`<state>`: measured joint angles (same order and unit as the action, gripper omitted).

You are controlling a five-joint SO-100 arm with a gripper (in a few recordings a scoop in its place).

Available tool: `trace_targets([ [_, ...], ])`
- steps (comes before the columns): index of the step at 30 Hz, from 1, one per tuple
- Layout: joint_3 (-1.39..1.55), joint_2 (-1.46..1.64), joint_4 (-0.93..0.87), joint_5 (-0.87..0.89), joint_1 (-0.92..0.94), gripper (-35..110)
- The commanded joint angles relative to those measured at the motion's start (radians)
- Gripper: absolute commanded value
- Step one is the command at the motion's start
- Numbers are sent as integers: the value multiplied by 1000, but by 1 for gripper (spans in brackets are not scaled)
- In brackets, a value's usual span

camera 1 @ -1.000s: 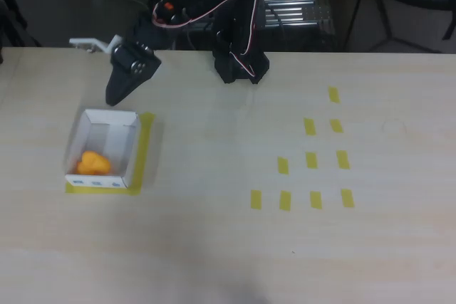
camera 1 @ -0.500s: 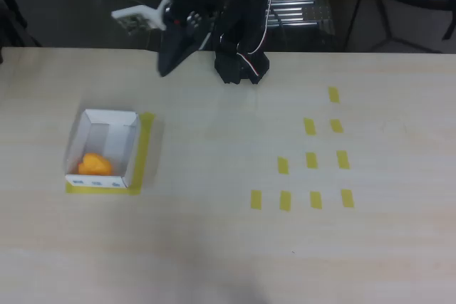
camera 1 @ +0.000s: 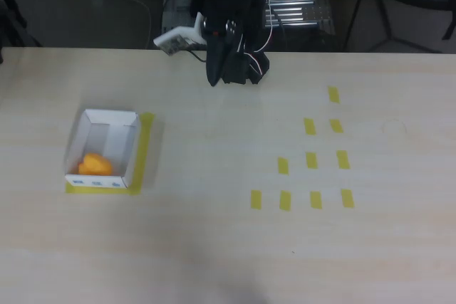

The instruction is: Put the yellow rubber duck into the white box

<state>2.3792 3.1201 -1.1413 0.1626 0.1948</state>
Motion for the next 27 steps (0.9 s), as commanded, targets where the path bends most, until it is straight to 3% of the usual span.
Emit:
trace_targets([
  [1, 160, 117, -25, 12, -23, 0],
  [11, 456, 196, 41, 46, -138, 0],
  [27, 658, 215, 38, 78, -192, 0],
])
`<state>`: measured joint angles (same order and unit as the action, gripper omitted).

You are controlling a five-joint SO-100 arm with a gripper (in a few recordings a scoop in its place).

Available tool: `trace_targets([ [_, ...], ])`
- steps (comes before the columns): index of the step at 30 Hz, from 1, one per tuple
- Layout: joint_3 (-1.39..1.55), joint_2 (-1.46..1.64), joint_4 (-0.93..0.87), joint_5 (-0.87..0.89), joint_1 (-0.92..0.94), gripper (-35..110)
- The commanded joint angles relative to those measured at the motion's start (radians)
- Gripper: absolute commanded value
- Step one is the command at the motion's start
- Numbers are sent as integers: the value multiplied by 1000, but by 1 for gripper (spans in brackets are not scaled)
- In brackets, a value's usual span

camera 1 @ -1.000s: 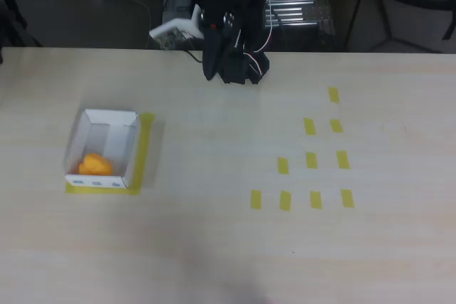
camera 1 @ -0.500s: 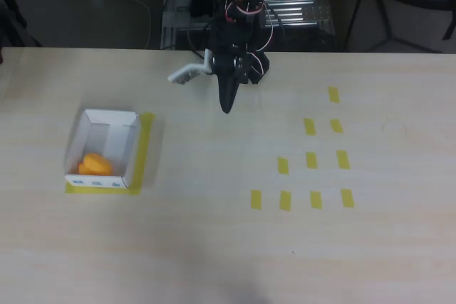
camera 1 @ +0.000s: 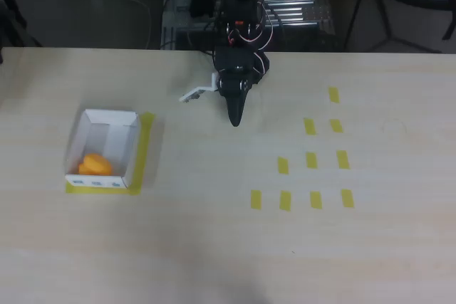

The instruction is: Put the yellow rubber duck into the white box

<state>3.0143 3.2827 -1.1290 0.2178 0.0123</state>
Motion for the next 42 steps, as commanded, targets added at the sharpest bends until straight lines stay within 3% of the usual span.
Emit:
trace_targets([
  [1, 23, 52, 21, 23, -9, 0],
  [42, 17, 52, -3, 29, -9, 0],
])
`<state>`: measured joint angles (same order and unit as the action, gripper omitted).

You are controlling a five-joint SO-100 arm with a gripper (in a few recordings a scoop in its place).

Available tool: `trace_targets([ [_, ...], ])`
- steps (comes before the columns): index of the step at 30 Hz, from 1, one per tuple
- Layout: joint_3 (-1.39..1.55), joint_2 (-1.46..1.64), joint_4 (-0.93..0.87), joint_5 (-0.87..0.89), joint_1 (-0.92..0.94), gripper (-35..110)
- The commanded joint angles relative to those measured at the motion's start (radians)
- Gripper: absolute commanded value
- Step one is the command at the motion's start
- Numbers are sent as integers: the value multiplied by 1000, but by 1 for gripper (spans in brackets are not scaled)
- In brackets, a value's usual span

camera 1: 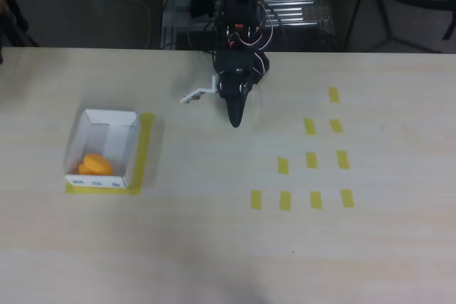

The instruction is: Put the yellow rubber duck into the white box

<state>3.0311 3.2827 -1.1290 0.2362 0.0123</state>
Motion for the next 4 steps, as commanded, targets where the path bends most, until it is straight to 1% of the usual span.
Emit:
trace_targets([
  [1, 0, 52, -3, 11, -9, 0],
  [4, 0, 52, -3, 11, -9, 0],
])
